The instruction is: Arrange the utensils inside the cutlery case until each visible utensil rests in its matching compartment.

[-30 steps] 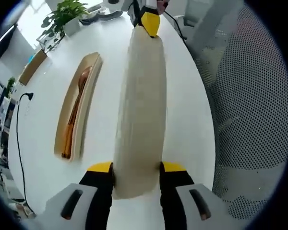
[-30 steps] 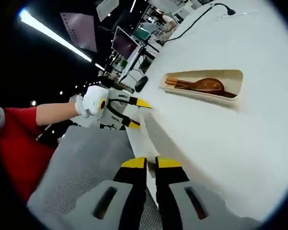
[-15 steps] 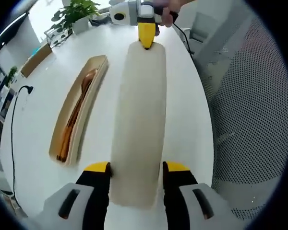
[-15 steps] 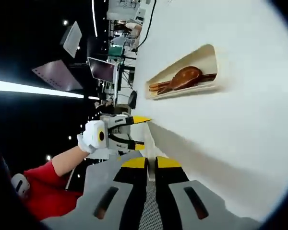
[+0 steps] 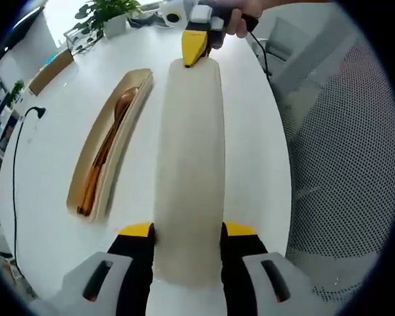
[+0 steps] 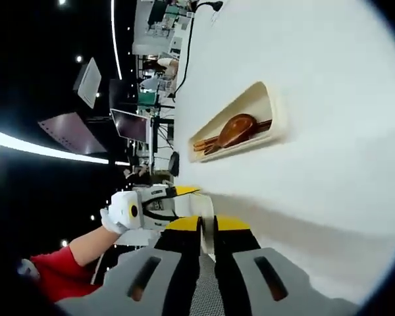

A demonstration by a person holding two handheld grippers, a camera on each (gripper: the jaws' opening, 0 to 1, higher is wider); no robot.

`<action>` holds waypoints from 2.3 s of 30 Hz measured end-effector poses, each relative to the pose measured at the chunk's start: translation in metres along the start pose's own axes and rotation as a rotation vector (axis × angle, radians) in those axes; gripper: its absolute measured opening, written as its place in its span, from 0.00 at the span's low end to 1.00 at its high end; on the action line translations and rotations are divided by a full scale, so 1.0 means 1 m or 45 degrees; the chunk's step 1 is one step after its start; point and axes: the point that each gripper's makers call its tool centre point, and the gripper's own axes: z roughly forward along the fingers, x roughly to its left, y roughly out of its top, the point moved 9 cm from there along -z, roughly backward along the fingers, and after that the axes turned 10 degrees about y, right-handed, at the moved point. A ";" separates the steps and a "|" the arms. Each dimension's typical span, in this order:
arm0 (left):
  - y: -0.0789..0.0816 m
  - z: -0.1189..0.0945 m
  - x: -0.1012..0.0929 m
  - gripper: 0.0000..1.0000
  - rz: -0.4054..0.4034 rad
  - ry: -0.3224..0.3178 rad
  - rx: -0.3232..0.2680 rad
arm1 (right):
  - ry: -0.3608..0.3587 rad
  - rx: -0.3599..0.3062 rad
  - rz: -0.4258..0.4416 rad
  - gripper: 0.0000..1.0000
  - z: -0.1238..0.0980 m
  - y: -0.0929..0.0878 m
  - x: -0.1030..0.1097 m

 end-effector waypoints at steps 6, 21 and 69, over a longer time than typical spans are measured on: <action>0.006 -0.007 0.008 0.40 0.044 0.035 -0.026 | -0.095 -0.004 -0.126 0.07 -0.003 0.001 0.000; 0.029 -0.017 0.042 0.40 0.092 0.097 -0.037 | -0.220 -0.006 -0.224 0.10 -0.012 0.041 0.026; 0.052 0.035 0.102 0.40 0.182 0.033 0.081 | -0.451 -0.034 -0.226 0.11 -0.009 0.092 0.018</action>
